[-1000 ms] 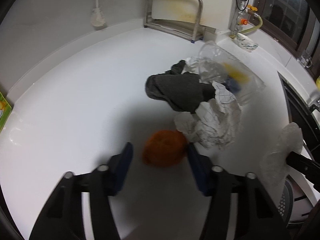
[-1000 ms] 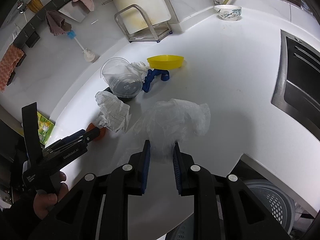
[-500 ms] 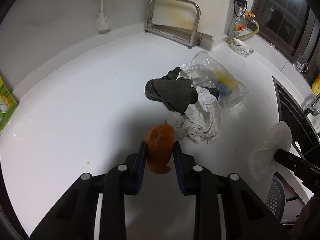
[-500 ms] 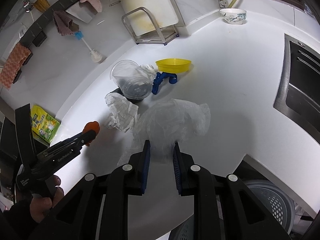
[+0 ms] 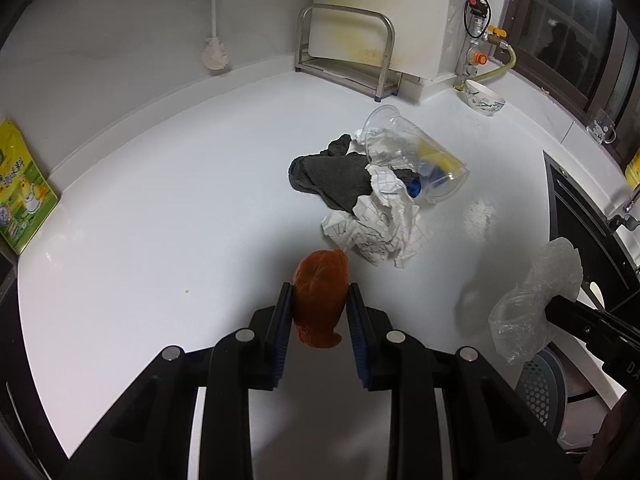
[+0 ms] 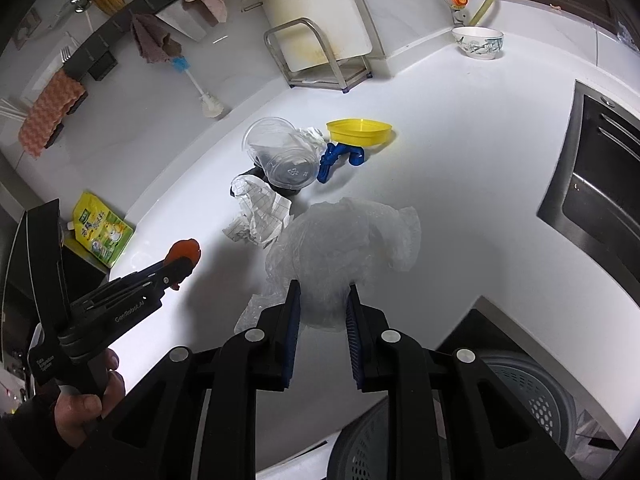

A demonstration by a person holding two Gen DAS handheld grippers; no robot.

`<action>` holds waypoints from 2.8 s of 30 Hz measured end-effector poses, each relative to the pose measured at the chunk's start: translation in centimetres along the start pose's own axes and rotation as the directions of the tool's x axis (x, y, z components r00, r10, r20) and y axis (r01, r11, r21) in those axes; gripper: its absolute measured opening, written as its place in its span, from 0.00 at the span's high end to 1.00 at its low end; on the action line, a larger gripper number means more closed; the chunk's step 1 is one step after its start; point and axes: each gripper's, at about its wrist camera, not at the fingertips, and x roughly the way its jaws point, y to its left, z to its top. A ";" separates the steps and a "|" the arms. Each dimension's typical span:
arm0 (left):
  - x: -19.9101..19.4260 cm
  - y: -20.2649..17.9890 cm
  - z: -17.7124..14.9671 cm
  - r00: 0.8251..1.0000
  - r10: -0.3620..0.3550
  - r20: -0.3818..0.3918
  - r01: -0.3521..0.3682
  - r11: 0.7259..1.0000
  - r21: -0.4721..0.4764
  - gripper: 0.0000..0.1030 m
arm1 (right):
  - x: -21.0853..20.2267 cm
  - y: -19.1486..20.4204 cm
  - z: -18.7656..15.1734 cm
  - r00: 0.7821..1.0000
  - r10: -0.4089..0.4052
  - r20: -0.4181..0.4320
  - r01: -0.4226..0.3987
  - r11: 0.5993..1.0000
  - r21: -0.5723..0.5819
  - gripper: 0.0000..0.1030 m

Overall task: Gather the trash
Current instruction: 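Carry the plastic bag and orange peel over the grey bin, then open both grippers to drop the bag and peel into the bin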

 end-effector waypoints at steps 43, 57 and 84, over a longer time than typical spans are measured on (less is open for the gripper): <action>-5.4 -22.0 -14.1 0.992 -0.034 -0.124 0.040 0.998 0.049 0.74 | -11.1 -14.6 -13.1 0.987 -0.023 -0.159 0.006 0.995 -0.101 0.79; -1.3 -21.9 -18.2 0.977 0.028 -0.212 -0.027 1.000 0.009 0.73 | -7.3 -15.3 -15.8 0.969 -0.010 -0.246 -0.020 0.993 -0.118 0.79; -0.4 -20.6 -19.0 0.975 0.067 -0.213 -0.076 0.996 -0.035 0.45 | -5.5 -16.1 -15.9 0.966 0.000 -0.260 -0.026 0.995 -0.100 0.58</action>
